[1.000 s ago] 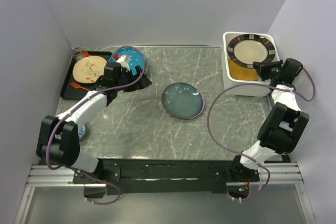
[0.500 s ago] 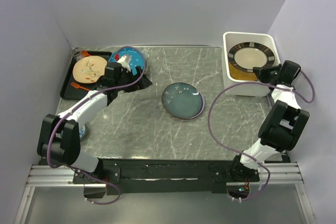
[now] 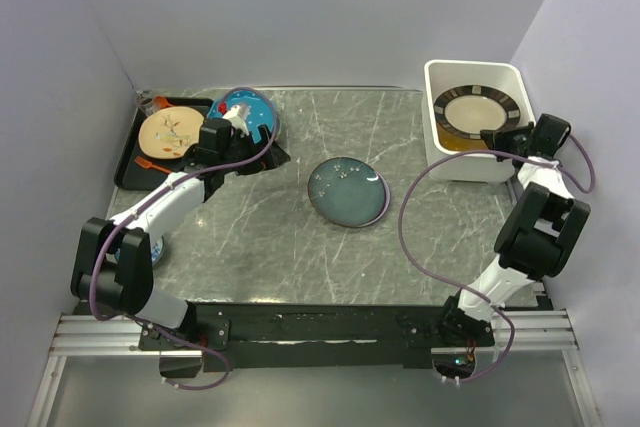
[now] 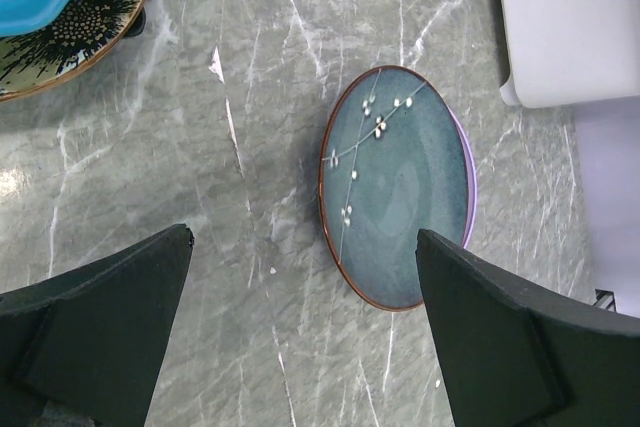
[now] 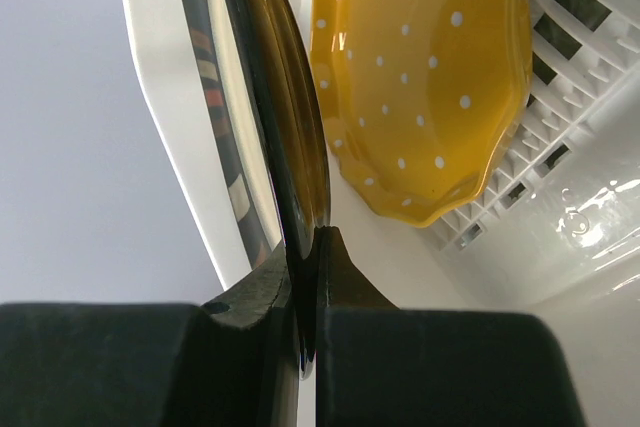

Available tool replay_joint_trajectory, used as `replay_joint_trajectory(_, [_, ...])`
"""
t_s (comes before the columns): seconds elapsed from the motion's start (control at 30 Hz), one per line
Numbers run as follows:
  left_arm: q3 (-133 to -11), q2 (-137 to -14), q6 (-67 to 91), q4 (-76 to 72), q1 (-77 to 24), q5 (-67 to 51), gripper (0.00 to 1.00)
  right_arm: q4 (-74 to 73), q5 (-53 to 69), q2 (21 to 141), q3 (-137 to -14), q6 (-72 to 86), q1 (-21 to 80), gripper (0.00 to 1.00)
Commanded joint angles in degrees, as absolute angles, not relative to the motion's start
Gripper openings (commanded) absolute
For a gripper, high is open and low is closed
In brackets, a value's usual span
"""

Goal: Place the plates into the plastic bin on the countertop
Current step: Place the plate in the plastic bin.

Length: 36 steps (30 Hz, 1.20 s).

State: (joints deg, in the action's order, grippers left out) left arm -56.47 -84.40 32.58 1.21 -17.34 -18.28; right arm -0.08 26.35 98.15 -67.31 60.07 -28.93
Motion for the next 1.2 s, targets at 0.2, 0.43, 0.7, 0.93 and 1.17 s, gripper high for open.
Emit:
replay_joint_trajectory(0.2, [-56.25,-84.81,32.17,-1.14,-17.31,-19.69,0.99,2.12,29.35,102.39,-75.41,56.17,-29.36,0.06])
replay_joint_trajectory(0.43, [-55.99,-85.17,32.17,-1.32,-17.31,-19.95,0.99,-1.23,30.85,104.68,-77.78,53.97,-29.09,0.13])
replay_joint_trajectory(0.7, [-55.72,-85.34,32.52,-1.93,-17.31,-20.57,0.99,-0.44,32.52,101.52,-77.87,54.84,-28.3,0.0])
replay_joint_trajectory(0.93, [-55.46,-85.25,32.61,-2.37,-17.31,-20.74,0.99,-1.67,32.61,96.86,-78.4,55.28,-26.72,0.0])
replay_joint_trajectory(1.17, [-55.37,-85.52,32.69,-2.72,-17.32,-21.01,0.99,-5.35,32.25,96.15,-83.05,55.2,-25.84,0.0])
